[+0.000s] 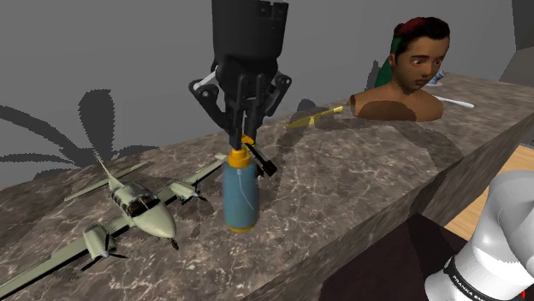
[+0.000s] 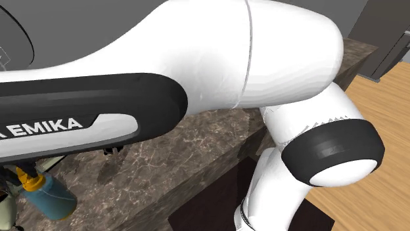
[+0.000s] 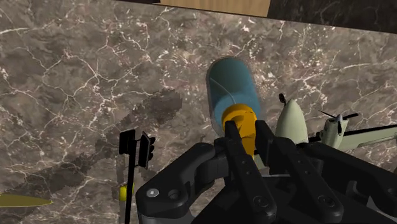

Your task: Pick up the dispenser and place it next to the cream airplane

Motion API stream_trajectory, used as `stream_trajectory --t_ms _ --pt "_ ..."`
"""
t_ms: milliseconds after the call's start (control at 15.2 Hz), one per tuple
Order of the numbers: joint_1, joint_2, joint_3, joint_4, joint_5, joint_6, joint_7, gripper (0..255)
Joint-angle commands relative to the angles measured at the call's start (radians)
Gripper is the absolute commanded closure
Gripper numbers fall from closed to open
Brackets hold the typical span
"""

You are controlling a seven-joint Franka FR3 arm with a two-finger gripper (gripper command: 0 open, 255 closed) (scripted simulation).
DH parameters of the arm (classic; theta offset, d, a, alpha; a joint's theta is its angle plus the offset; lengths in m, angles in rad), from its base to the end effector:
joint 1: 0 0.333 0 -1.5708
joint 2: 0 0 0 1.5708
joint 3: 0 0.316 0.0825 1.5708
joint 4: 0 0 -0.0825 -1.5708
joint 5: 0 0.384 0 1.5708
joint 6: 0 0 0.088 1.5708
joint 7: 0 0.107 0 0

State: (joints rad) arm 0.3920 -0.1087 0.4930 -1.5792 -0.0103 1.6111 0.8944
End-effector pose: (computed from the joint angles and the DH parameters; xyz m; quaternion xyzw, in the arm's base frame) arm 0.3227 0.4184 0.6759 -0.9975 0.0044 -0.0641 0.0301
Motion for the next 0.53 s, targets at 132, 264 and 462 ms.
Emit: stream_trajectory --t_ms 132,264,462 --pt "0.0 -0.02 -0.003 -0.074 0.01 0.057 -0.004 255" --pt "0.0 -0.029 -0.005 -0.111 0.014 0.086 -0.005 255" --pt "0.0 -0.04 -0.006 -0.163 0.019 0.128 -0.008 255"
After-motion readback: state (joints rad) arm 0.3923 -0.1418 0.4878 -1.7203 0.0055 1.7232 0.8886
